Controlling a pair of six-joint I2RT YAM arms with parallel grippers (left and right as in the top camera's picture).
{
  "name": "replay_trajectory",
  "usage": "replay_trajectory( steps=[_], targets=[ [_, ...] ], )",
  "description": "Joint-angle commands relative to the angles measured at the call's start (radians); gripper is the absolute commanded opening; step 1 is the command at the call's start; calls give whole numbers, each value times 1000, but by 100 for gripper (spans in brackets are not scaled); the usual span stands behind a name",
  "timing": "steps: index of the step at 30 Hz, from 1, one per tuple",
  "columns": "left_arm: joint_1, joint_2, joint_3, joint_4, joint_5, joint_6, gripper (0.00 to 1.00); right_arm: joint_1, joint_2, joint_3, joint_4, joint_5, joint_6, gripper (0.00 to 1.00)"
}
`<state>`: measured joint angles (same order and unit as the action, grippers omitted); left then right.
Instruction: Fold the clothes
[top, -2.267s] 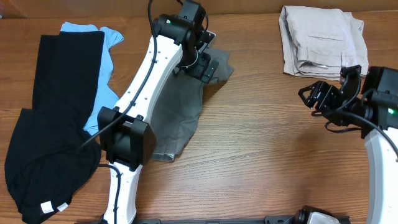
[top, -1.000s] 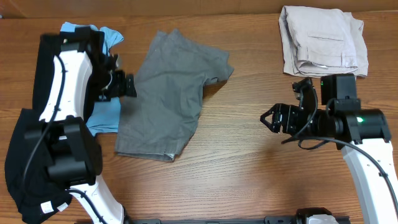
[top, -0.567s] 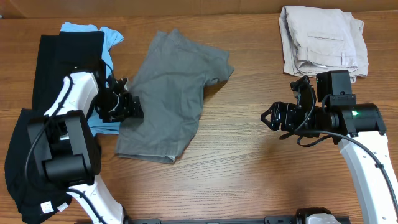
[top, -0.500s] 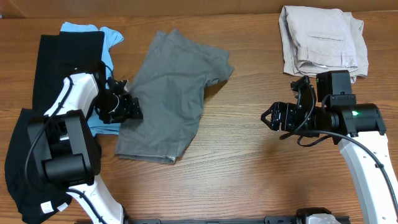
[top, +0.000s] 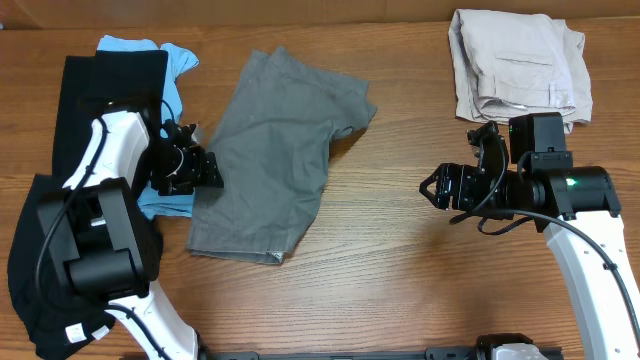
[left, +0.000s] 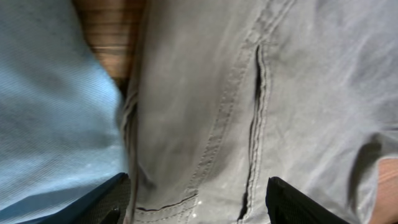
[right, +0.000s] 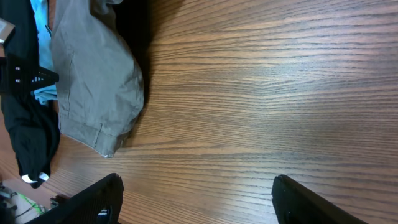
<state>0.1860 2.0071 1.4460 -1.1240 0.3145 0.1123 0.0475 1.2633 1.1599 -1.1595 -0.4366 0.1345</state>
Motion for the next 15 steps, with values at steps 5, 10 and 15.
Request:
replay_trajectory(
  steps=[5, 10, 15],
  targets=[
    [5, 0, -62, 35, -26, 3, 68, 5, -2, 25, 6, 10, -1, 80],
    [3, 0, -83, 43, -26, 3, 42, 5, -2, 25, 5, 10, -1, 80],
    [3, 0, -63, 26, -14, -26, 4, 5, -2, 25, 4, 10, -1, 80]
  ],
)
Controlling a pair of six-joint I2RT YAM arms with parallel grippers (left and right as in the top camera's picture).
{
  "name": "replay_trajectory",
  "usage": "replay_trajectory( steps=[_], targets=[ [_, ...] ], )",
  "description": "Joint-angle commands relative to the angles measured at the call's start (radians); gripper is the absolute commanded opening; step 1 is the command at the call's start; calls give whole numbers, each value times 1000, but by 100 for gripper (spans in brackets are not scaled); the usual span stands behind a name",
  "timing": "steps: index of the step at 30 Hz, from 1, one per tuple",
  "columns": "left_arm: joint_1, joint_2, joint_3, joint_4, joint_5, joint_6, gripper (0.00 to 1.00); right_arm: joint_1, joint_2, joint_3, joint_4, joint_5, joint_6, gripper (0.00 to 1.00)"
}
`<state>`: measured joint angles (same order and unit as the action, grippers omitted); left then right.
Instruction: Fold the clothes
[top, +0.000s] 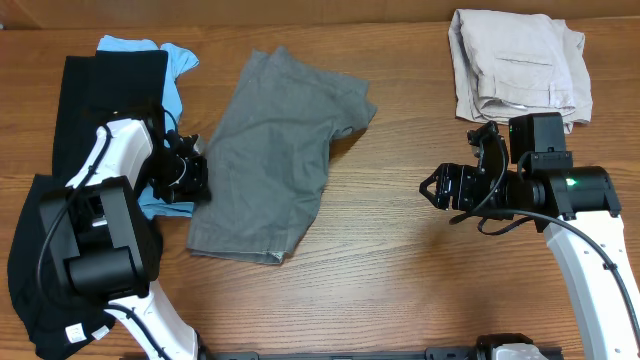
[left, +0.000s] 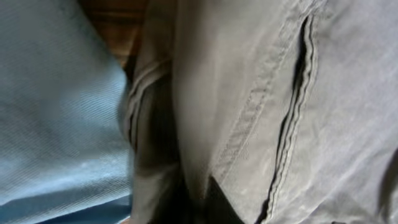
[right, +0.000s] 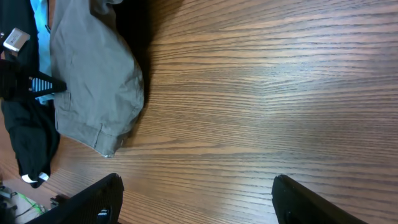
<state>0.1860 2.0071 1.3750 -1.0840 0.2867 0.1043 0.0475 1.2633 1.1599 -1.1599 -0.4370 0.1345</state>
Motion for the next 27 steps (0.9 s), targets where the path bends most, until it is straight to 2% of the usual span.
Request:
replay_trajectory(
  steps=[1, 4, 9, 16, 21, 27],
  targets=[
    [3, -1, 20, -25, 30, -18, 4, 5, -2, 25, 5, 10, -1, 80],
    [-5, -2, 97, -89, 105, -9, 4, 5, -2, 25, 7, 10, -1, 80],
    [-108, -29, 336, -208, 213, 16, 4, 4, -2, 25, 7, 10, 0, 79],
    [-373, -37, 607, -221, 265, -2, 4, -47, -2, 37, 14, 70, 57, 78],
    [-613, -34, 642, -150, 260, -15, 4, -210, -3, 141, -8, 70, 55, 79],
    [-879, 3, 642, -68, 233, -14, 4, -465, -3, 356, -59, 69, 43, 79]
  ],
)
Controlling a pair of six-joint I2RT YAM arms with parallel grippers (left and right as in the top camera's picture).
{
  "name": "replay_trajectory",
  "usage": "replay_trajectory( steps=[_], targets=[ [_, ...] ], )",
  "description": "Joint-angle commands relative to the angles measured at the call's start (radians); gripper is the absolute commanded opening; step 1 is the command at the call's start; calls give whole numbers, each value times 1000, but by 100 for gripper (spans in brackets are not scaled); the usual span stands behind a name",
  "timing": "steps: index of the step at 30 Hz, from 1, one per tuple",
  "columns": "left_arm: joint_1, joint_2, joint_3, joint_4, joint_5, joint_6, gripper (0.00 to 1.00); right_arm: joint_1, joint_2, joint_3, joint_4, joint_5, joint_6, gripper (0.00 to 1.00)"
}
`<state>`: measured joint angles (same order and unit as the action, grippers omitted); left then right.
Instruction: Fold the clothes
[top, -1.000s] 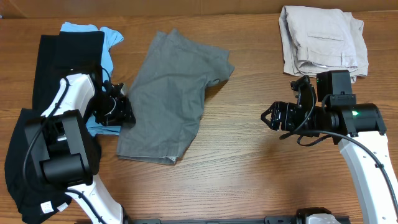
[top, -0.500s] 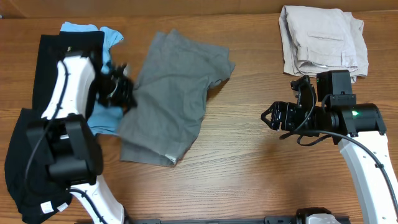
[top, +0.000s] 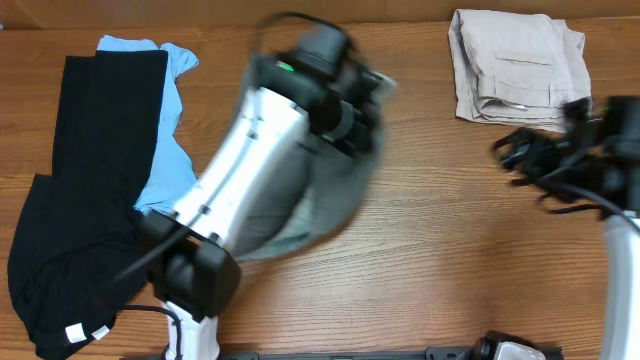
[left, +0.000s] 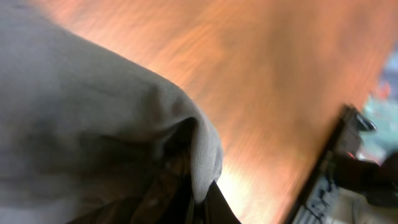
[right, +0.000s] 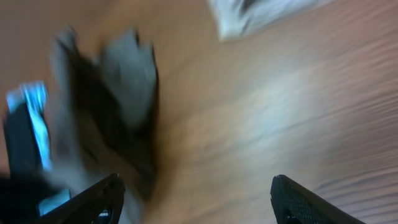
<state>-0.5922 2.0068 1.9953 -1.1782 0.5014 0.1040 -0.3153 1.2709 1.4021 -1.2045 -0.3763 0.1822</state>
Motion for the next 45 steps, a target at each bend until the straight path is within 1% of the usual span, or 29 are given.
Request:
replay_trajectory(
  steps=[1, 5, 6, 7, 8, 9, 13, 16, 18, 21, 24, 28, 31, 36, 37, 40, 45],
  targets=[
    [-136, 13, 21, 39, 11, -14, 4, -142, -10, 146, -21, 8, -6, 79],
    [-251, 50, 21, 72, -57, -11, 4, -290, -10, 253, -30, -53, -34, 79],
    [-272, 56, 21, 77, -73, -3, 11, -325, -10, 274, -31, -73, -34, 79],
    [-294, 66, 21, 82, -93, 10, 37, -351, -10, 289, -32, -88, -34, 79],
    [-310, 71, 21, 85, -108, 21, 79, -378, -10, 303, -32, -103, -34, 79],
    [-325, 79, 22, 93, -125, 31, 100, -402, -10, 314, -32, -118, -37, 79],
    [-332, 76, 47, 120, -212, 31, 100, -455, -10, 327, -34, -158, -60, 79],
    [-275, 74, 173, 57, -261, 28, 100, -461, -10, 326, -53, -161, -84, 79],
    [-214, 74, 292, -20, -267, 6, 100, -459, -10, 326, -77, -163, -106, 79],
    [-70, 74, 470, -191, -265, -40, 100, -457, -10, 326, -152, -161, -156, 79],
    [39, 74, 525, -307, -265, -48, 100, -454, -10, 325, -241, -159, -199, 79],
    [159, 75, 523, -442, -265, -83, 100, -428, -10, 317, -348, -137, -239, 80],
    [212, 75, 502, -512, -265, -90, 100, -393, -10, 306, -393, -114, -243, 79],
    [225, 75, 354, -491, -282, -114, 100, -309, -10, 249, -389, -103, -236, 79],
    [224, 75, 268, -460, -300, -135, 100, -270, -10, 203, -360, -103, -230, 79],
    [224, 75, 113, -378, -327, -172, 97, -205, -10, 117, -301, -60, -179, 79],
    [225, 75, -137, -210, -328, -191, 88, -93, -10, -41, -178, 0, -101, 78]
  ],
)
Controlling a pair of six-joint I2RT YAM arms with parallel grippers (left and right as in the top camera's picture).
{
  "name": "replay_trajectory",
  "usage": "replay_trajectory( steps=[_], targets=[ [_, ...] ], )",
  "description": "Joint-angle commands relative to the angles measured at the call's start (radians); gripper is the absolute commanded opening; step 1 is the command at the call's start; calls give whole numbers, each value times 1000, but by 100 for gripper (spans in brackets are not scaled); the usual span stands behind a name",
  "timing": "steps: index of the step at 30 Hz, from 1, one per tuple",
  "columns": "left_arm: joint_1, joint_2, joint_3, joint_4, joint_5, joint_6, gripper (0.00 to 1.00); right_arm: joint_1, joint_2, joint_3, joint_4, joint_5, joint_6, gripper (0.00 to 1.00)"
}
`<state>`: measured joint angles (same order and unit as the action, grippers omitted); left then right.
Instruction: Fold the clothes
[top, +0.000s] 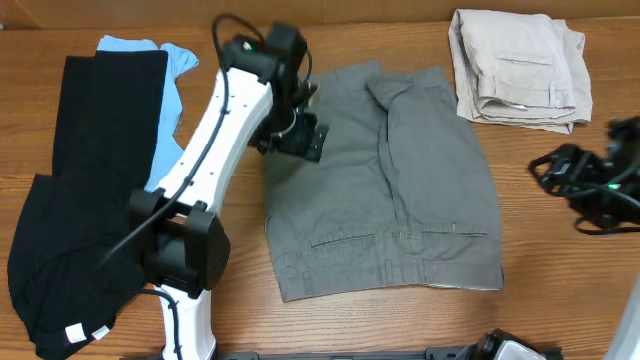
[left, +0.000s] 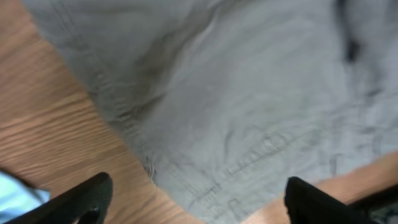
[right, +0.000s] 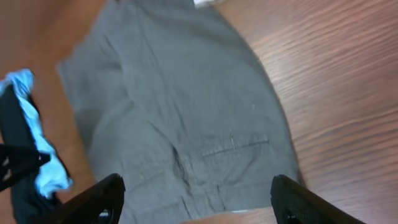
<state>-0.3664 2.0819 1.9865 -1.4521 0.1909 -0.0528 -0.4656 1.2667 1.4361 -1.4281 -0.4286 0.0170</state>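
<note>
Grey shorts (top: 385, 180) lie spread flat in the middle of the table, waistband toward the front edge. One leg has a flap folded over near the top (top: 395, 90). My left gripper (top: 297, 133) hovers open at the shorts' upper left edge. The left wrist view shows the grey cloth (left: 249, 93) and bare wood between its spread fingers (left: 90, 196). My right gripper (top: 547, 168) hangs open to the right of the shorts, apart from them. In its wrist view the whole shorts (right: 180, 112) lie ahead.
A folded beige garment (top: 515, 65) sits at the back right. A black garment (top: 85, 160) and a light blue one (top: 172, 75) lie along the left side. Bare wood (top: 560, 260) shows right of the shorts and along the front.
My left gripper was shut on the grey shorts, lifted and blurred over the table's middle. Now the shorts lie flat and spread, and the gripper is open. The right arm has drawn farther right.
The shorts lay rumpled left of centre with my left gripper open at their edge. Then it shut on that edge. Then it held them raised over the middle while the right arm moved right. Now they lie spread flat and released.
</note>
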Motion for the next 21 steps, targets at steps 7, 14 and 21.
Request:
replay_trajectory(
  steps=[7, 14, 21],
  targets=[
    [0, 6, -401, 306, -15, -49, 32, 151, -6, -210, 172, 63, 97, 77],
    [18, 7, -536, 465, -60, -88, 4, 187, -5, -245, 192, 80, 116, 76],
    [77, 8, -583, 550, -175, -105, 4, 239, -5, -316, 257, 92, 193, 76]
  ],
)
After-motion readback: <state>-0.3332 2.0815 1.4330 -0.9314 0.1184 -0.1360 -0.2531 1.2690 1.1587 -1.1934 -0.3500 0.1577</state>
